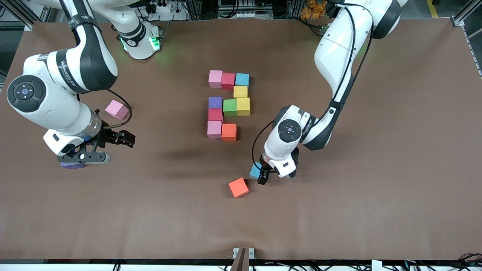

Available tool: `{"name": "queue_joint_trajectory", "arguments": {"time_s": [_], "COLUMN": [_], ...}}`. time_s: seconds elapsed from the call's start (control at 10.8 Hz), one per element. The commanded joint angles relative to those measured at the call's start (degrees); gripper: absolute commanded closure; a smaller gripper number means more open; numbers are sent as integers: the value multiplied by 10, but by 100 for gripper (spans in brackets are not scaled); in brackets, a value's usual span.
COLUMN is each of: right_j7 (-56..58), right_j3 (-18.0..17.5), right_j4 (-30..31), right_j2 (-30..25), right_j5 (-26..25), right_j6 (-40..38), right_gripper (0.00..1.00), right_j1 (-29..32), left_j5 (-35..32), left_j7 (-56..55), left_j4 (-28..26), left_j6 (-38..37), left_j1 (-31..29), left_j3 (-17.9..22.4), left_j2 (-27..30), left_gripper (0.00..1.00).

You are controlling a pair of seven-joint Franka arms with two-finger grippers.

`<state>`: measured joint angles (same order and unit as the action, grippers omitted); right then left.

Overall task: Form number 2 with 11 blocks
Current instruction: 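Lower the open left gripper over the cyan block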

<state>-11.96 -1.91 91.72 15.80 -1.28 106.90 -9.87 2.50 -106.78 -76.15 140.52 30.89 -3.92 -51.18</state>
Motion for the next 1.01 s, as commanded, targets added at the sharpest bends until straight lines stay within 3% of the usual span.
{"name": "queue_joint_trajectory", "arguments": {"time_s": [0.0, 0.28, 0.92], "right_j7": [-10, -11, -11], "right_j3": [0, 0, 0], "right_j4": [-16, -16, -16], "right_j2": [11, 12, 14], "right_j5": [1, 1, 1], "right_j6": [-5, -5, -5], "right_gripper": [0, 0, 0], "right_j1": [-1, -2, -2], "left_j5": [-10, -9, -9], "left_j7": [-7, 59, 85], "left_j4": [6, 7, 15], "left_j6": [-1, -1, -1], "left_j1": [1, 0, 5], "left_j3": [4, 13, 13], "left_j2": [-1, -6, -19], "left_gripper": [0, 0, 0]}}
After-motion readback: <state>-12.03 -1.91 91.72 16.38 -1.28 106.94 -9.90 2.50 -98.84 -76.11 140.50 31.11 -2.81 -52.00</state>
